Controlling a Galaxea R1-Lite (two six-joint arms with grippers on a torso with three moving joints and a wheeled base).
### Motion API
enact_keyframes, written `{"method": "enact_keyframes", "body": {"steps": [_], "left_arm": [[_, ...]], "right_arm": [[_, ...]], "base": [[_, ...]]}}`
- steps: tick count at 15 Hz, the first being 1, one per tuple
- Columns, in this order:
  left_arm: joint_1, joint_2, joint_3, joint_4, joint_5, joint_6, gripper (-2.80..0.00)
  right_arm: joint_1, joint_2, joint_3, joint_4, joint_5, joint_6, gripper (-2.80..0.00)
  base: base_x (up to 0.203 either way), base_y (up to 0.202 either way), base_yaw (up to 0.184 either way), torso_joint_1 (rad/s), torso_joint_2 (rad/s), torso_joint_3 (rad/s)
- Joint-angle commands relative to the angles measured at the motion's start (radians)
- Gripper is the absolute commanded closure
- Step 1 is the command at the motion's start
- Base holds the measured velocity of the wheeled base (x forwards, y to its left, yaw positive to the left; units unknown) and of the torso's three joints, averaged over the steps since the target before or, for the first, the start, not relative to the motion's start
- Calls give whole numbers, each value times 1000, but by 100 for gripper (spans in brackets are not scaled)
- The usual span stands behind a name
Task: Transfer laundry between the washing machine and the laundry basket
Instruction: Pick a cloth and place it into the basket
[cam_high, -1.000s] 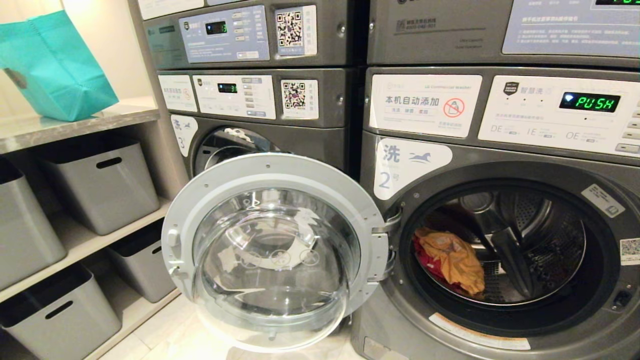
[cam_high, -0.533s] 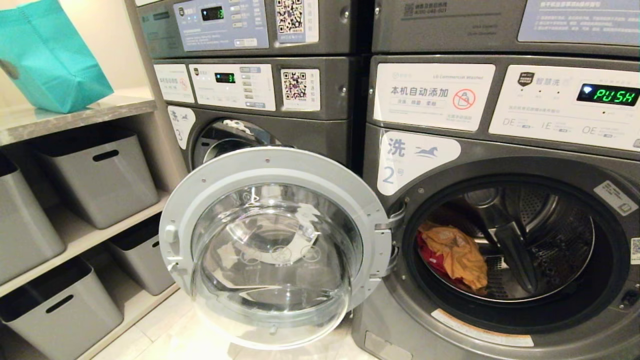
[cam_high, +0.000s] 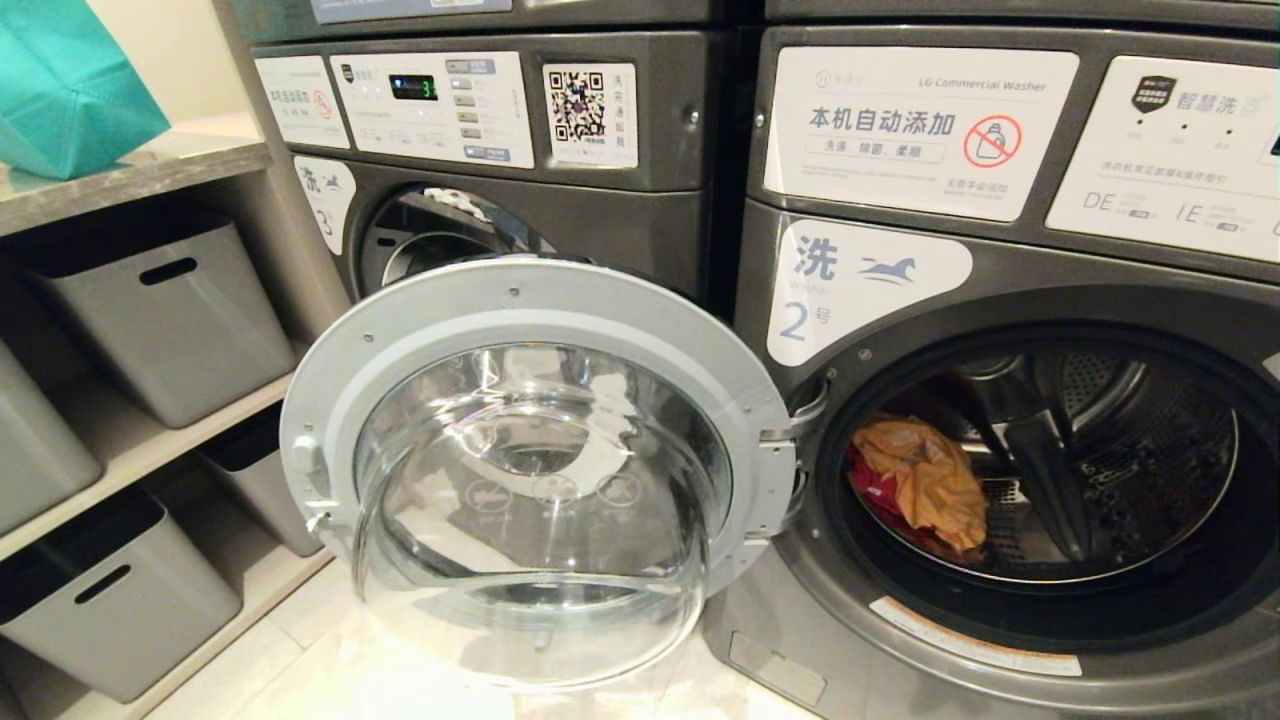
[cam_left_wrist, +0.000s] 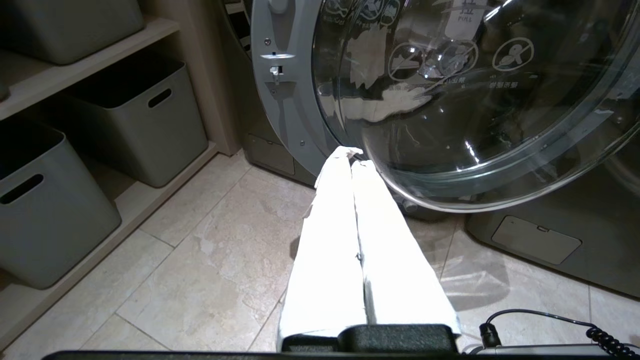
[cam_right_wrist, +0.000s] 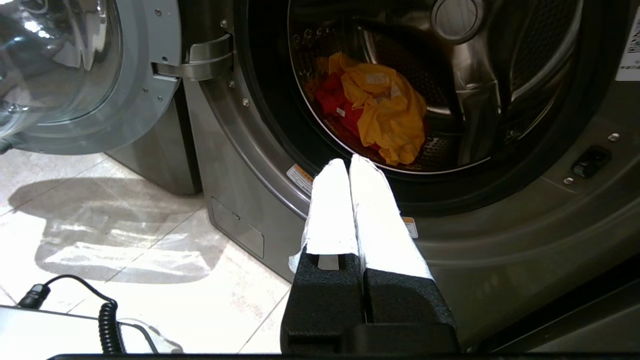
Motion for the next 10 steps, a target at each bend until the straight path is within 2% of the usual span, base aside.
{"method": "enact_keyframes", "body": {"steps": [1,10], "left_arm": [[0,1,0,-1,1,-1,0],[0,1,0,-1,2,-1,0]], "right_arm": [[0,-12,0,0,1,0,0],[0,-12,0,0,-1,5,0]], "base": [[0,0,0,-2,3,-193],[0,0,0,4,3,-197]]}}
